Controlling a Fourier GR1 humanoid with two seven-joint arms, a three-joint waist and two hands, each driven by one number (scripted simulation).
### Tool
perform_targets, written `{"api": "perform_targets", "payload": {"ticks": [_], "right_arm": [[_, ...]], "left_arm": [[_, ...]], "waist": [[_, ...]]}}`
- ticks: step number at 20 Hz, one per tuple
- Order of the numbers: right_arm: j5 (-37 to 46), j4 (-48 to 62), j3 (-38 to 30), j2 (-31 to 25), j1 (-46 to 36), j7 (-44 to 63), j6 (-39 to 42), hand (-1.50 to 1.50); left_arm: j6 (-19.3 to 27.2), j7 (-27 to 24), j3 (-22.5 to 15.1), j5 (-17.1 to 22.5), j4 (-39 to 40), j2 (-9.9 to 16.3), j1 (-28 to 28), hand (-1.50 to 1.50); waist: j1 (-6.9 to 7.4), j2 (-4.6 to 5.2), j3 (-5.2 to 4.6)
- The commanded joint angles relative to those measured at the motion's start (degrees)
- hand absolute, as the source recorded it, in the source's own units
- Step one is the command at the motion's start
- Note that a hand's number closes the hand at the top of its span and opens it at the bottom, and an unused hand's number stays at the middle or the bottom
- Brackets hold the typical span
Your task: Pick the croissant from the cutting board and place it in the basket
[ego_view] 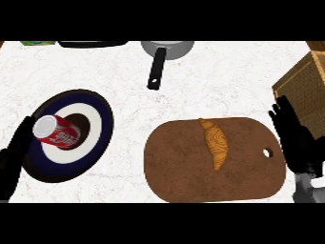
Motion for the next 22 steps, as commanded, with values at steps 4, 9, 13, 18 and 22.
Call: {"api": "perform_targets", "payload": {"ticks": [4,9,13,18,22], "right_arm": [[-3.55,-0.88,2.82,-2.70,-17.68,-2.71,16.41,1.50],[10.29,-8.66,16.79,-10.15,-26.26,-12.20,31.93,-1.50],[25.10,-8.87,26.83,-3.72,-22.66,-24.45,26.32,-1.50],[32.91,-13.05,32.20,3.81,-26.45,-6.28,20.30,-1.50],[33.77,-15.24,31.94,2.55,-32.43,11.24,26.12,-1.50]], "left_arm": [[-2.92,5.56,-1.59,1.32,-0.09,-1.42,-8.84,0.00],[-5.55,6.95,-2.92,3.47,0.34,-3.33,-10.65,0.00],[-5.01,11.63,-0.99,5.33,1.33,-3.32,-13.99,0.00],[-3.12,16.26,0.70,4.43,2.14,-3.79,-17.67,0.00],[-5.85,14.09,1.08,4.68,1.69,-2.30,-13.47,0.00]], "waist": [[5.19,-1.32,0.03],[8.23,-1.30,-0.45],[4.34,-1.88,-0.13],[2.75,-2.53,-0.31],[3.08,-2.79,-0.42]]}}
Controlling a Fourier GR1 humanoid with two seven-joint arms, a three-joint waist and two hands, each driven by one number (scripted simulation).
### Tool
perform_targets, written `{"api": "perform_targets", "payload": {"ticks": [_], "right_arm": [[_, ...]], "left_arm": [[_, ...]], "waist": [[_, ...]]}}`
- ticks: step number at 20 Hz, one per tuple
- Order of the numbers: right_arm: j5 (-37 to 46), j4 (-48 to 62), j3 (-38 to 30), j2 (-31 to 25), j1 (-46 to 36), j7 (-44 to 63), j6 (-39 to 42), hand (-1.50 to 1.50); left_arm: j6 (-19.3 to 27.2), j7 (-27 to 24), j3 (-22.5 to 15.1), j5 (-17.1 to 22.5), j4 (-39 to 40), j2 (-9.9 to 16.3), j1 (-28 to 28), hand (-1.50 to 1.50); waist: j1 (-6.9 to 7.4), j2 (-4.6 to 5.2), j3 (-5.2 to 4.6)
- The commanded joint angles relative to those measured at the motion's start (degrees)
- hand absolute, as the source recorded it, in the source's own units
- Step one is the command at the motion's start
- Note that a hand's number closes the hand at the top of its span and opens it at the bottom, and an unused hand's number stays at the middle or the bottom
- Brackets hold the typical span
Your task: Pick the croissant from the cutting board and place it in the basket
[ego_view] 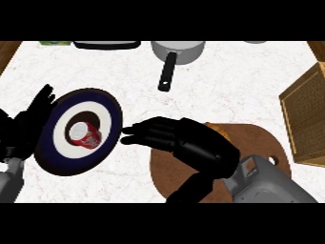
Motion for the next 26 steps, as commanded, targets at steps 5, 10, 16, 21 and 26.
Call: {"api": "perform_targets", "payload": {"ticks": [5,10,16,21,26], "right_arm": [[12.48,-1.81,-0.54,-9.13,-16.97,23.81,10.08,-1.50],[8.21,-0.99,-5.76,-6.72,-26.19,38.22,20.58,-1.50],[-7.52,6.80,-11.39,-8.67,-31.07,43.08,38.88,-1.50],[-17.07,5.03,-18.08,-12.66,-30.25,45.54,45.54,-1.50],[-24.34,-1.28,-23.39,-17.31,-21.98,45.49,45.10,-1.50]], "left_arm": [[-0.98,2.17,0.72,0.71,-0.12,0.77,-0.18,0.00],[-0.84,0.91,1.05,-0.19,2.78,-1.18,-1.40,0.00],[-0.21,2.76,2.20,-0.47,0.65,-0.67,-2.69,0.00],[-2.15,0.90,3.17,-0.68,2.11,-2.00,-1.51,0.00],[-1.40,2.58,2.86,-2.55,0.94,-3.39,-2.49,0.00]], "waist": [[-0.92,-1.13,-0.25],[-0.73,-0.18,-0.08],[-0.46,-0.12,-0.01],[-0.71,-0.10,0.03],[-1.03,-0.05,0.06]]}}
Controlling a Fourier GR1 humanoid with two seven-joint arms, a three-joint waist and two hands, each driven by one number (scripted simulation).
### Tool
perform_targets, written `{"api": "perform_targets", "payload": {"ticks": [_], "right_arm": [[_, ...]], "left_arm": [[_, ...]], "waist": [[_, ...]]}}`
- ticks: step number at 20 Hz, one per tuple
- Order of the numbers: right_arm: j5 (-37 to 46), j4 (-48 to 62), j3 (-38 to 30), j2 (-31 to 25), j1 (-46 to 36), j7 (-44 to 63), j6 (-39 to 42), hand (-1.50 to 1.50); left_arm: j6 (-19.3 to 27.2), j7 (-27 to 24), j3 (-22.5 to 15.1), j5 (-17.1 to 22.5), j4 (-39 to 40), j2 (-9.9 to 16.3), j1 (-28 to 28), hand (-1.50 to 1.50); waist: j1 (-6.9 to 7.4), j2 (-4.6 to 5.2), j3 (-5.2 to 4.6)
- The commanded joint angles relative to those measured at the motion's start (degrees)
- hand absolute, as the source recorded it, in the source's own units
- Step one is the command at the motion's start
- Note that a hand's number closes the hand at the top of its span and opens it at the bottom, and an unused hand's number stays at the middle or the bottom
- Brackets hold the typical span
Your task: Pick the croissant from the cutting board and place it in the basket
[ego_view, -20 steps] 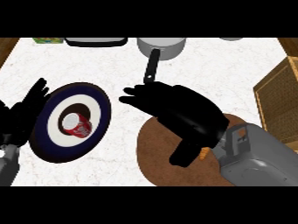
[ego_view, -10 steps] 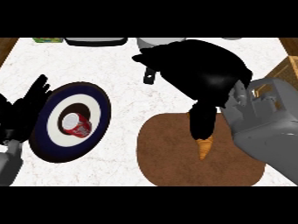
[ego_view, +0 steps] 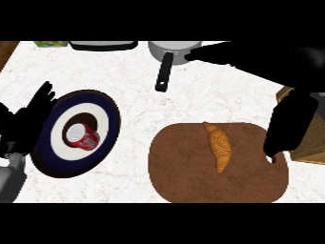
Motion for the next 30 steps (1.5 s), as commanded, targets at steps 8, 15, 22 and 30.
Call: {"api": "perform_targets", "payload": {"ticks": [8,15,22,30], "right_arm": [[12.52,-7.11,-8.24,0.34,18.87,-16.62,2.02,-1.50],[30.52,-10.72,-4.44,3.33,32.56,-32.59,-7.33,-1.50],[38.00,-0.48,-1.23,8.29,36.87,-43.92,-17.83,-1.50],[48.45,10.44,2.54,11.78,33.25,-45.48,-19.01,-1.50]], "left_arm": [[-1.97,2.37,1.80,-2.54,-2.55,-0.62,0.62,0.00],[-4.79,2.26,4.44,-1.98,2.02,-1.22,-2.79,0.00],[-3.14,4.94,3.49,-4.22,-3.69,-3.75,-0.23,0.00],[-5.39,1.44,6.21,-7.86,1.61,-5.23,-0.69,0.00]], "waist": [[1.02,0.52,0.10],[0.81,0.63,0.14],[0.95,0.37,0.10],[0.73,0.39,0.03]]}}
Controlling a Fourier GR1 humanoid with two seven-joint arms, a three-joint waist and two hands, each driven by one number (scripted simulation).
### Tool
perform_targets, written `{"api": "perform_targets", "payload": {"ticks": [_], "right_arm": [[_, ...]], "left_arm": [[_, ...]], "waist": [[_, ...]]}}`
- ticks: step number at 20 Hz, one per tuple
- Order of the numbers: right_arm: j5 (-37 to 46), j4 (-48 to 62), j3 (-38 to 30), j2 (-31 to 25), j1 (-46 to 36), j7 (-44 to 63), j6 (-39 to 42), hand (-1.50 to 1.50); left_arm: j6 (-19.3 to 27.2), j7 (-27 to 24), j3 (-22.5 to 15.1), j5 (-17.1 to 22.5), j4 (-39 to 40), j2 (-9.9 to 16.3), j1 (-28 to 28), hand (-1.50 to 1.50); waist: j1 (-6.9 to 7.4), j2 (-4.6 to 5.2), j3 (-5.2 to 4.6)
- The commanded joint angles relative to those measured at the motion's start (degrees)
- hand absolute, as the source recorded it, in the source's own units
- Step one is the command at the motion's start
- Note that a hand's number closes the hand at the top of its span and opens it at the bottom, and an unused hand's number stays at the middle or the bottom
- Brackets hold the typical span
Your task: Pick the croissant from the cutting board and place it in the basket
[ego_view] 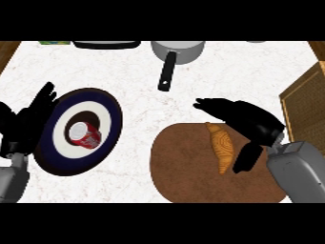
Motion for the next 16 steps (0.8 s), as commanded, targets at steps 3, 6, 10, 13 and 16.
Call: {"api": "perform_targets", "payload": {"ticks": [3,6,10,13,16], "right_arm": [[6.88,7.66,1.34,1.94,-1.11,-2.54,-0.88,-1.50],[8.83,10.34,0.92,1.95,-2.56,-4.38,-0.12,-1.50],[10.60,8.53,-1.05,0.36,1.48,-9.16,-1.21,-1.50],[10.96,14.07,-3.93,1.46,-4.09,-12.06,-0.21,-1.50],[9.81,8.14,-4.86,0.90,0.14,-10.98,4.49,-1.50]], "left_arm": [[-2.71,0.01,2.41,-0.52,0.32,-0.67,0.69,0.00],[-2.83,3.31,4.21,-0.62,0.49,-0.21,-2.85,0.00],[-2.51,3.39,3.41,-2.86,-2.85,-3.19,-0.90,0.00],[-6.55,-0.03,7.20,-2.39,3.25,-1.09,-1.78,0.00],[-5.22,3.66,5.97,-3.55,-5.13,-2.75,2.57,0.00]], "waist": [[0.01,-0.06,-0.02],[-0.08,-0.03,-0.01],[-0.24,-0.10,-0.01],[-0.10,-0.03,-0.02],[-0.15,-0.15,-0.02]]}}
